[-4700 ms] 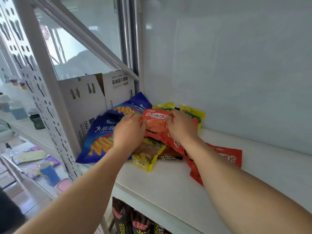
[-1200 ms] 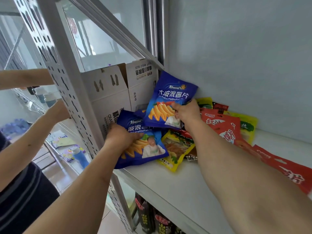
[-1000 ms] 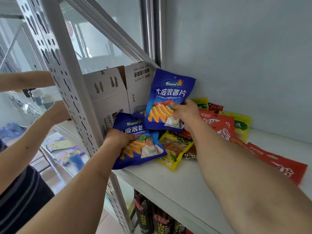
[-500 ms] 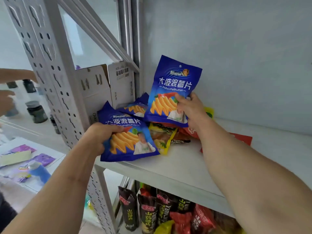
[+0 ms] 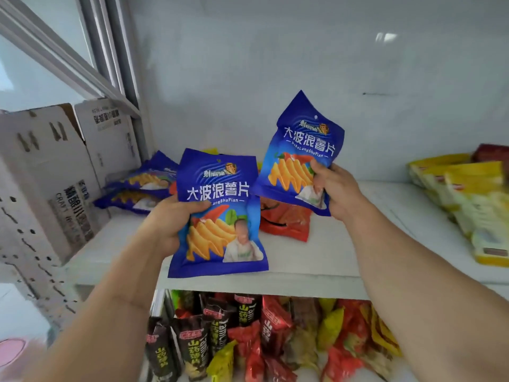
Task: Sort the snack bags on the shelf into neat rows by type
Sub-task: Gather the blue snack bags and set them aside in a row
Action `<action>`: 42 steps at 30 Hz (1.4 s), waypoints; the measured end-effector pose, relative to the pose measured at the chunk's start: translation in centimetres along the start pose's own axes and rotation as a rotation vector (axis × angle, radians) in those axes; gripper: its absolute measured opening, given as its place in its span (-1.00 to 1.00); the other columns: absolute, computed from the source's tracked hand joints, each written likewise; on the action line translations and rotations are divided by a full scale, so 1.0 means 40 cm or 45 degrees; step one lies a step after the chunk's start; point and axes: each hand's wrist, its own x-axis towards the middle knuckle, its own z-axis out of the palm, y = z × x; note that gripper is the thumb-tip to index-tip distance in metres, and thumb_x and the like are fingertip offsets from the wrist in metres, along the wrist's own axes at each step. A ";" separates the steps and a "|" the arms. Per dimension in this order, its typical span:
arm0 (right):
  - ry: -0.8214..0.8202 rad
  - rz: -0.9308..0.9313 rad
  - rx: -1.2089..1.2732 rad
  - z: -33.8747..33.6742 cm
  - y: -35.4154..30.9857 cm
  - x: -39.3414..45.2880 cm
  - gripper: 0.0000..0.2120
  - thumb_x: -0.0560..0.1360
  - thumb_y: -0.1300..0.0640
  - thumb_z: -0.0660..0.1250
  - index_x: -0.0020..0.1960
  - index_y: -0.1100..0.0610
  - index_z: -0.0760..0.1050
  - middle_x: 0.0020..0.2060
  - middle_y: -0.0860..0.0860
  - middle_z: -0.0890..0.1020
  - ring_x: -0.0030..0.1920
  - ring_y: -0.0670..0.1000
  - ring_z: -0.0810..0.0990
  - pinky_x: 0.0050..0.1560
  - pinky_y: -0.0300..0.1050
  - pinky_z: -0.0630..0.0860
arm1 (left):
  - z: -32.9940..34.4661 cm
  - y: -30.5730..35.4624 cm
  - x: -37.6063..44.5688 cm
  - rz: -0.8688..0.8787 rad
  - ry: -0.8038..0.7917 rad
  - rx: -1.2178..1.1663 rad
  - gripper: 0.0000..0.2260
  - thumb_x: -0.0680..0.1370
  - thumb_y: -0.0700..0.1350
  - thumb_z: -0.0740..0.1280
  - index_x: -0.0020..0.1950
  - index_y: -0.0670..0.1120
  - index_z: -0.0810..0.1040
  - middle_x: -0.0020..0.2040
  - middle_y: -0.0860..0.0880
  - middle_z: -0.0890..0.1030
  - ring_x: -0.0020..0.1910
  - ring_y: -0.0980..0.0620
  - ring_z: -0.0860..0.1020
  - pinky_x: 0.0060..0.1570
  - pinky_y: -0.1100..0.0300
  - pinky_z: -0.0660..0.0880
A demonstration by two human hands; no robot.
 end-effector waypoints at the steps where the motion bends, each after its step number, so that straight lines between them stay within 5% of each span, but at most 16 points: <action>1: 0.033 -0.008 -0.007 -0.039 -0.006 -0.001 -0.73 0.52 0.11 0.45 0.18 0.17 0.59 0.01 0.10 0.73 0.01 0.14 0.72 0.13 0.22 0.60 | 0.029 -0.008 0.007 0.009 -0.015 0.002 -0.73 0.51 -0.22 0.46 0.20 -0.14 0.59 0.01 -0.16 0.73 -0.02 -0.19 0.71 0.01 -0.14 0.62; 10: 0.199 -0.010 -0.065 -0.397 -0.030 0.048 -0.61 0.45 0.01 0.52 0.21 0.11 0.57 0.04 0.08 0.72 0.00 0.15 0.72 0.09 0.27 0.60 | 0.338 -0.061 0.069 0.072 -0.080 0.048 -0.72 0.50 -0.14 0.49 0.20 -0.10 0.59 -0.02 -0.11 0.74 -0.05 -0.16 0.72 0.05 -0.22 0.61; 17: 0.240 -0.036 -0.309 -0.613 -0.039 0.148 -0.84 0.49 0.06 0.48 0.04 0.01 0.57 -0.08 -0.06 0.71 -0.17 -0.06 0.72 -0.18 -0.08 0.64 | 0.598 -0.116 0.091 0.098 -0.124 0.114 -0.78 0.54 -0.16 0.44 0.17 -0.11 0.59 -0.02 -0.12 0.74 -0.05 -0.15 0.72 0.03 -0.15 0.62; 25: 0.153 0.058 -0.436 -0.667 -0.028 0.255 -0.75 0.49 -0.03 0.47 0.10 0.03 0.54 -0.08 -0.06 0.69 -0.18 -0.08 0.68 -0.32 -0.18 0.55 | 0.746 -0.155 0.116 0.071 -0.140 0.135 -0.76 0.55 -0.14 0.43 0.21 -0.09 0.56 0.00 -0.12 0.74 -0.02 -0.16 0.71 0.07 -0.19 0.61; 31: 0.106 0.107 -0.451 -0.669 -0.007 0.307 -0.84 0.55 0.04 0.41 0.06 0.05 0.48 -0.23 -0.12 0.60 -0.36 -0.21 0.57 -0.61 -0.40 0.39 | 0.789 -0.151 0.170 0.059 -0.130 0.163 -0.71 0.55 -0.07 0.43 0.25 -0.08 0.54 0.03 -0.10 0.73 0.00 -0.15 0.71 0.13 -0.24 0.58; 34: 0.104 0.102 -0.484 -0.668 0.000 0.336 -0.82 0.54 0.04 0.42 0.07 0.05 0.48 -0.18 -0.08 0.62 -0.27 -0.15 0.61 -0.50 -0.31 0.49 | 0.799 -0.153 0.200 0.048 -0.134 0.164 -0.71 0.56 -0.07 0.42 0.25 -0.08 0.54 0.04 -0.10 0.73 0.01 -0.15 0.71 0.13 -0.22 0.58; 39: 0.202 0.117 -0.624 -0.666 0.029 0.397 -0.72 0.45 -0.08 0.49 0.06 0.00 0.53 -0.02 -0.02 0.69 -0.08 0.01 0.68 -0.01 0.06 0.64 | 0.817 -0.157 0.234 0.017 -0.150 0.168 -0.73 0.57 -0.08 0.41 0.24 -0.10 0.54 0.02 -0.10 0.73 -0.03 -0.12 0.71 0.03 -0.12 0.63; 42: 0.274 0.093 -0.638 -0.663 0.030 0.411 -0.67 0.42 -0.11 0.51 0.06 0.02 0.50 -0.03 -0.05 0.67 -0.08 0.00 0.65 -0.05 0.01 0.62 | 0.836 -0.159 0.253 -0.001 -0.130 0.191 -0.74 0.57 -0.08 0.41 0.22 -0.11 0.54 0.02 -0.11 0.73 -0.03 -0.12 0.71 0.02 -0.10 0.63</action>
